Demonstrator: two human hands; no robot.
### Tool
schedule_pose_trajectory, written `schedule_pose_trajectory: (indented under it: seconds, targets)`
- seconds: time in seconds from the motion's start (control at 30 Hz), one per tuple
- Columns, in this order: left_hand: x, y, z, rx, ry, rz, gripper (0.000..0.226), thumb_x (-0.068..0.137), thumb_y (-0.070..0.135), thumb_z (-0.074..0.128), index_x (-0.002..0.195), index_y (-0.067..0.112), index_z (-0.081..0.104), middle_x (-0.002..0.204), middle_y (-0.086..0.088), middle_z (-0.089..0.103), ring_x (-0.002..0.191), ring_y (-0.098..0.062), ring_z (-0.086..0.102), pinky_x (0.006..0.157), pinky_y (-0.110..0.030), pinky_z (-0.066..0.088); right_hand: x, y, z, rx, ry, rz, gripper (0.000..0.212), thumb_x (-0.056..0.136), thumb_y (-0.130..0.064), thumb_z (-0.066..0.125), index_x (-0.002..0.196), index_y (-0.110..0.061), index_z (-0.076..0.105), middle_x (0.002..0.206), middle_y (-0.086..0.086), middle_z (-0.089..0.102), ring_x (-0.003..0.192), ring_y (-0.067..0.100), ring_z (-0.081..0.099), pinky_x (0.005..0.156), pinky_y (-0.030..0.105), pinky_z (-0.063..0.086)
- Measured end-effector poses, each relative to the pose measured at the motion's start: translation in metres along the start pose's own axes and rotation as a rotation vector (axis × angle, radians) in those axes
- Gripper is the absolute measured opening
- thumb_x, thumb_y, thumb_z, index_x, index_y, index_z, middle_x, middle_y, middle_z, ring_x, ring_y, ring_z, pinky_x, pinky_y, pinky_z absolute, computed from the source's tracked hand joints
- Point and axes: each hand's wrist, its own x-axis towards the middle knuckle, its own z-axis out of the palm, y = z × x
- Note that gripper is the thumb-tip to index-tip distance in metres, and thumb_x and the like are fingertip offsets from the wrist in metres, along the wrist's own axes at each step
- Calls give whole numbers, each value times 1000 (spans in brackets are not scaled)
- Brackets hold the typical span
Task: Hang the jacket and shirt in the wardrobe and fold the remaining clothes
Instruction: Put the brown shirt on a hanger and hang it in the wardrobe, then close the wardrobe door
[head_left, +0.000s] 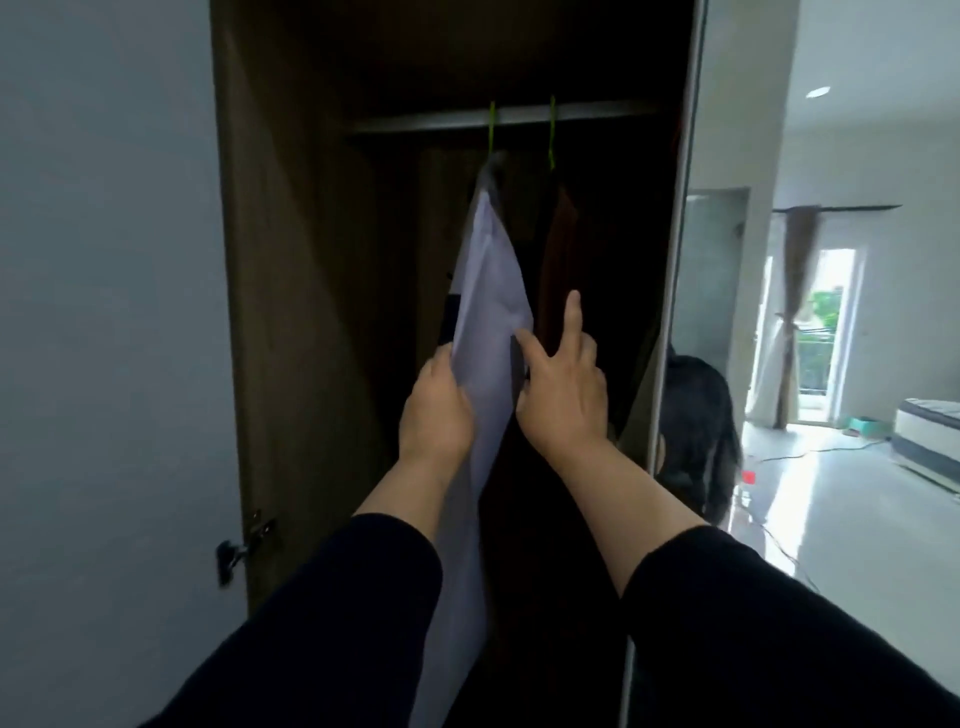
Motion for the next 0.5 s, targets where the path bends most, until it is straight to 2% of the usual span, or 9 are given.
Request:
schedule_pose_trajectory:
  seconds: [0.07, 0.13, 0.2, 0.27, 0.33, 0.43, 0.5]
  targets:
    - [-23, 0, -8, -7, -18, -73, 24, 99, 14, 41, 118, 24, 52, 110, -2, 61, 90, -10, 57, 64, -17, 41, -18, 0, -2, -11, -36, -46, 62, 92, -26, 51, 148, -33, 24, 157, 14, -24, 145, 38, 4, 114, 52, 24]
    - [-46, -2, -16, 60, -16, -131, 28, 98, 12, 43, 123, 21, 53, 111, -2, 63, 89, -10, 58, 63, -17, 42, -35, -4, -3, -41, -40, -91, 66, 92, -26, 51, 150, -35, 19, 157, 15, -24, 146, 38, -6, 117, 55, 10]
    - [-67, -6, -31, 158, 22, -193, 43, 96, 5, 44, 137, 16, 46, 122, -2, 60, 102, -13, 58, 79, -21, 46, -50, -13, -4, -64, -20, -132, 69, 92, -27, 51, 151, -36, 15, 157, 16, -23, 146, 38, -13, 117, 57, 0]
    - [-88, -11, -55, 256, 88, -225, 49, 92, -1, 44, 139, 13, 45, 130, -5, 57, 114, -18, 56, 93, -26, 45, -64, -29, -6, -54, -36, -169, 74, 90, -27, 56, 151, -36, 15, 156, 17, -25, 145, 38, -18, 114, 59, -6]
    - [-107, -12, -90, 388, 166, -245, 47, 89, -1, 44, 134, 14, 50, 133, -6, 56, 117, -22, 55, 98, -32, 44, -76, -52, -9, 17, -100, -216, 81, 86, -22, 61, 150, -36, 15, 155, 15, -28, 144, 36, -20, 114, 58, -5]
    - [-137, -12, -152, 585, 275, -300, 43, 89, 0, 43, 128, 16, 53, 131, -4, 54, 116, -24, 53, 93, -38, 46, -96, -98, -17, 153, -183, -333, 82, 84, -12, 59, 150, -36, 17, 156, 12, -27, 146, 34, -14, 117, 55, 2]
    - [-159, -13, -196, 723, 348, -333, 42, 89, 1, 43, 126, 18, 53, 131, -3, 51, 118, -24, 49, 89, -39, 44, -114, -136, -22, 240, -236, -412, 78, 86, -13, 57, 150, -35, 19, 157, 12, -25, 147, 34, -12, 118, 54, 2]
